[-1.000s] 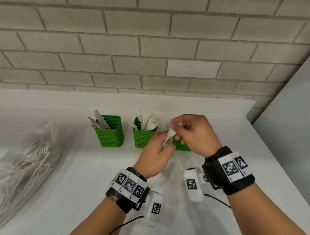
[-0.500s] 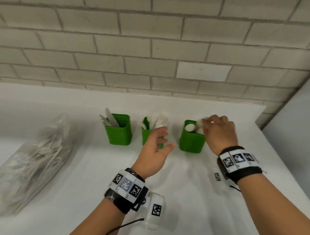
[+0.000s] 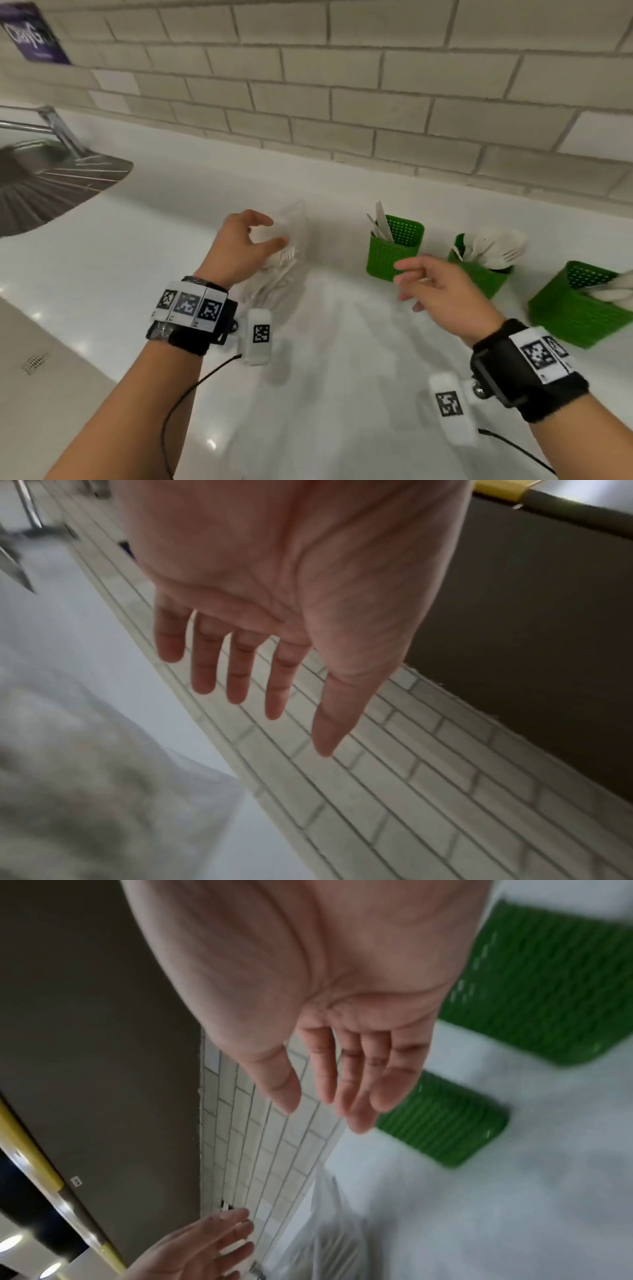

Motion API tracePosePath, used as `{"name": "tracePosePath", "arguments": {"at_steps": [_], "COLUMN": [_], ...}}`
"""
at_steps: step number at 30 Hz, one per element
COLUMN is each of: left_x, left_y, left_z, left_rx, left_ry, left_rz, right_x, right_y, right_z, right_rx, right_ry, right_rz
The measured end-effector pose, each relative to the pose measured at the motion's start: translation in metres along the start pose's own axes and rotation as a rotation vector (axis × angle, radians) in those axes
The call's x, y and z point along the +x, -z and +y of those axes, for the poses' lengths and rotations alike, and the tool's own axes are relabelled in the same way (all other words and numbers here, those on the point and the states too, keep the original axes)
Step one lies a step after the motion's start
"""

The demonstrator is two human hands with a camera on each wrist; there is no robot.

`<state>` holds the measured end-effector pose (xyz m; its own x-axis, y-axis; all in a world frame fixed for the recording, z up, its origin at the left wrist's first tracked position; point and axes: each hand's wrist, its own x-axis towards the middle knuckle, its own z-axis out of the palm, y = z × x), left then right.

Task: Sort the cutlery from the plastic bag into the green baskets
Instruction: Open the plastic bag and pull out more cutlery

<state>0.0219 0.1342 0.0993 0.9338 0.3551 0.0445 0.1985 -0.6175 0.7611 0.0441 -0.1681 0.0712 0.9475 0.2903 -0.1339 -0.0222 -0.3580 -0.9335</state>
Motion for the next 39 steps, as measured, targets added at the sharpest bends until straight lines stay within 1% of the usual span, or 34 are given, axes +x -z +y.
{"name": "tracePosePath", "arguments": {"at_steps": [1, 3, 6, 8, 10, 12, 15, 17, 20, 23, 26, 29, 31, 35, 37, 39], "left_x": [0.007, 0.018, 0.035, 0.042, 0.046, 0.046, 0.043, 0.036, 0.020, -0.005, -0.038, -0.071, -0.091, -0.127, -0.137, -0.147], "left_y": [0.011, 0.026, 0.033, 0.032, 0.026, 0.020, 0.016, 0.015, 0.013, 0.008, -0.003, -0.024, -0.044, -0.091, -0.119, -0.142], "left_z": [-0.015, -0.040, -0.073, -0.089, -0.099, -0.101, -0.100, -0.096, -0.093, -0.082, -0.058, -0.030, -0.005, 0.045, 0.056, 0.056], "left_rx": [0.025, 0.075, 0.102, 0.059, -0.009, -0.096, -0.239, -0.320, -0.394, -0.467, -0.528, -0.560, -0.563, -0.529, -0.505, -0.408], "left_ry": [0.050, 0.145, 0.306, 0.364, 0.361, 0.316, 0.268, 0.250, 0.229, 0.199, 0.144, 0.089, 0.044, -0.038, -0.018, 0.033], "left_rz": [0.001, -0.038, -0.174, -0.275, -0.361, -0.407, -0.425, -0.430, -0.465, -0.500, -0.568, -0.635, -0.684, -0.723, -0.735, -0.719], "right_x": [0.007, 0.021, 0.047, 0.062, 0.071, 0.074, 0.074, 0.069, 0.052, 0.026, -0.012, -0.057, -0.085, -0.130, -0.146, -0.157], "right_y": [-0.020, -0.058, -0.115, -0.151, -0.179, -0.200, -0.218, -0.220, -0.213, -0.196, -0.164, -0.123, -0.095, -0.034, -0.008, 0.012], "right_z": [-0.004, -0.013, -0.023, -0.023, -0.023, -0.024, -0.021, -0.017, -0.014, -0.013, -0.008, 0.001, 0.008, 0.034, 0.052, 0.075], "right_rx": [0.036, 0.132, 0.252, 0.300, 0.345, 0.371, 0.392, 0.389, 0.353, 0.332, 0.311, 0.328, 0.324, 0.341, 0.313, 0.239], "right_ry": [-0.051, -0.142, -0.308, -0.367, -0.391, -0.389, -0.368, -0.318, -0.251, -0.198, -0.129, -0.094, -0.095, -0.104, -0.138, -0.220], "right_rz": [-0.043, -0.083, -0.147, -0.173, -0.179, -0.168, -0.098, -0.034, 0.032, 0.058, 0.081, 0.144, 0.200, 0.326, 0.362, 0.378]}}
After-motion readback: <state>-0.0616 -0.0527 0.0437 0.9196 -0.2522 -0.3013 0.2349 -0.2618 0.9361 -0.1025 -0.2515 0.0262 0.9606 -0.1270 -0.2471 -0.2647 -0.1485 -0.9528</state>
